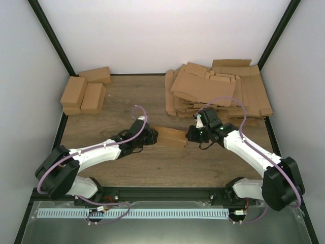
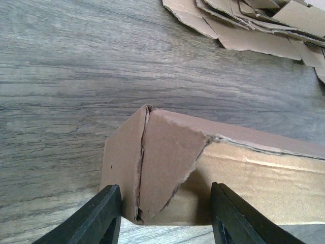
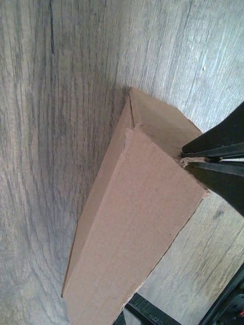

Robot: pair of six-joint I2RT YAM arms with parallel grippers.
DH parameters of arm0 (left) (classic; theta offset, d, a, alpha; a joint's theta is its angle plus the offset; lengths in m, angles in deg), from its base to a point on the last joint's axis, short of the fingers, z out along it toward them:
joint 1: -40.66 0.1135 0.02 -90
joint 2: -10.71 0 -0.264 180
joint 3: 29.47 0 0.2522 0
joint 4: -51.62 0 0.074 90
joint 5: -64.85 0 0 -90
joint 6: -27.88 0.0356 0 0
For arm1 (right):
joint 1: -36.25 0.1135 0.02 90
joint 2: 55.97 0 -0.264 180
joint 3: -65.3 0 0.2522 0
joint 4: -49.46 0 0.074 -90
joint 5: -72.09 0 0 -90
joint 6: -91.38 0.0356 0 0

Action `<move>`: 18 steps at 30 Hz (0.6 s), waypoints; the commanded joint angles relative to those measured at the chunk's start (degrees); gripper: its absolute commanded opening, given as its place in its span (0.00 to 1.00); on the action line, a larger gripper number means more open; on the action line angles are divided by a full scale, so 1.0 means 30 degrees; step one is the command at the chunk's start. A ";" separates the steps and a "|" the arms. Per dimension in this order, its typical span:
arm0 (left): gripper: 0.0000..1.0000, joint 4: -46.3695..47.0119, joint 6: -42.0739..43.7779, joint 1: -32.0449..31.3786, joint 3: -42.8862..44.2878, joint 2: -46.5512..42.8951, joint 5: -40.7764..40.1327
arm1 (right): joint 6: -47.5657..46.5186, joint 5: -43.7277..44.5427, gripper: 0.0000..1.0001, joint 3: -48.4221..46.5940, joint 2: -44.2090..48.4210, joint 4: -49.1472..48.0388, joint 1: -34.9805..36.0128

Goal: Fold the paper box

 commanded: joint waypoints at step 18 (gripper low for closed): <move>0.48 -0.2574 0.0430 -0.1150 0.0675 0.1146 -0.1518 | 0.2440 -0.3370 0.01 -0.1556 -0.0347 0.0349 0.0230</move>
